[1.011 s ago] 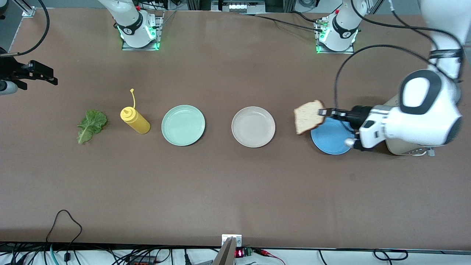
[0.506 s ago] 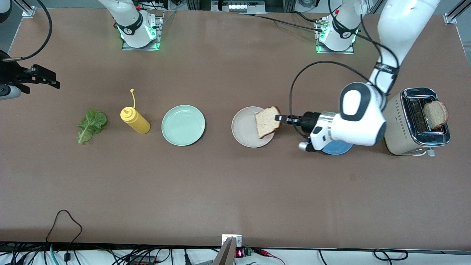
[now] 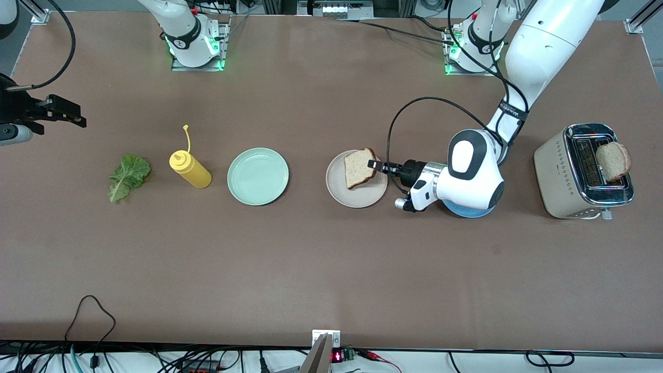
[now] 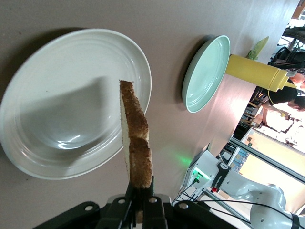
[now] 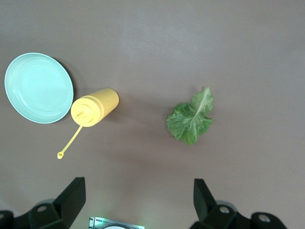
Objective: Make sandwich in beige plate with both arms
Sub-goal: 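Open the left gripper on the bread while the right gripper approaches the mustard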
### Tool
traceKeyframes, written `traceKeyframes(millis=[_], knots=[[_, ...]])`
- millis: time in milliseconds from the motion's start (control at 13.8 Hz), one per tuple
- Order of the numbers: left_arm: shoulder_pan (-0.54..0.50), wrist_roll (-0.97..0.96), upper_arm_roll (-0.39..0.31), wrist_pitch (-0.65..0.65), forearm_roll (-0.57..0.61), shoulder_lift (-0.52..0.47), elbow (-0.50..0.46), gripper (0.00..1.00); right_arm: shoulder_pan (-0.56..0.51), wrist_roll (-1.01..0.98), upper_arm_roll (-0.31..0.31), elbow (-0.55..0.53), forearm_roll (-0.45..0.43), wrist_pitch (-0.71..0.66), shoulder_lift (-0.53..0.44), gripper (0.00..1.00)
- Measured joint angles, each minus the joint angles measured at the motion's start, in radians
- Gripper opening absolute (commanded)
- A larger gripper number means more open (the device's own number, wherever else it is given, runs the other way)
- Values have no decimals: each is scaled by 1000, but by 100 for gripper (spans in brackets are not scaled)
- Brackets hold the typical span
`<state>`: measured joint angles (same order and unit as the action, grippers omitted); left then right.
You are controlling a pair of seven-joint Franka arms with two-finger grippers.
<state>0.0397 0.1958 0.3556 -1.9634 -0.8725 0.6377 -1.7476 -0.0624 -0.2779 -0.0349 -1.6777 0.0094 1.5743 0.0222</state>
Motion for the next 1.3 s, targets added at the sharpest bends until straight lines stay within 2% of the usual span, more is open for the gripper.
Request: traceKeyframes(millis=[506, 722, 867, 939, 1011, 1084, 1156, 1300], knots=[[0, 93, -2, -7, -71, 37, 0, 0, -1, -1, -3, 0, 0, -1, 48, 100], [0, 122, -2, -14, -75, 56, 0, 7, -1, -2, -3, 0, 1, -4, 82, 100], [0, 131, -2, -16, -76, 65, 0, 22, -1, -20, -3, -3, 1, -28, 91, 100], [0, 134, -2, -16, -76, 71, 0, 38, -1, -50, -4, -8, 2, -49, 90, 100], [0, 136, -2, -17, -76, 76, 1, 62, -2, -91, -5, -14, 3, -63, 90, 100], [0, 138, -2, -17, -76, 81, 1, 96, -6, -136, -7, -22, 3, -68, 90, 100], [0, 140, -2, -20, -76, 85, 1, 100, -14, -181, -8, -31, 3, -67, 91, 100], [-3, 141, -6, -30, -76, 89, 2, 100, -37, -283, -10, -60, 9, -40, 90, 100]])
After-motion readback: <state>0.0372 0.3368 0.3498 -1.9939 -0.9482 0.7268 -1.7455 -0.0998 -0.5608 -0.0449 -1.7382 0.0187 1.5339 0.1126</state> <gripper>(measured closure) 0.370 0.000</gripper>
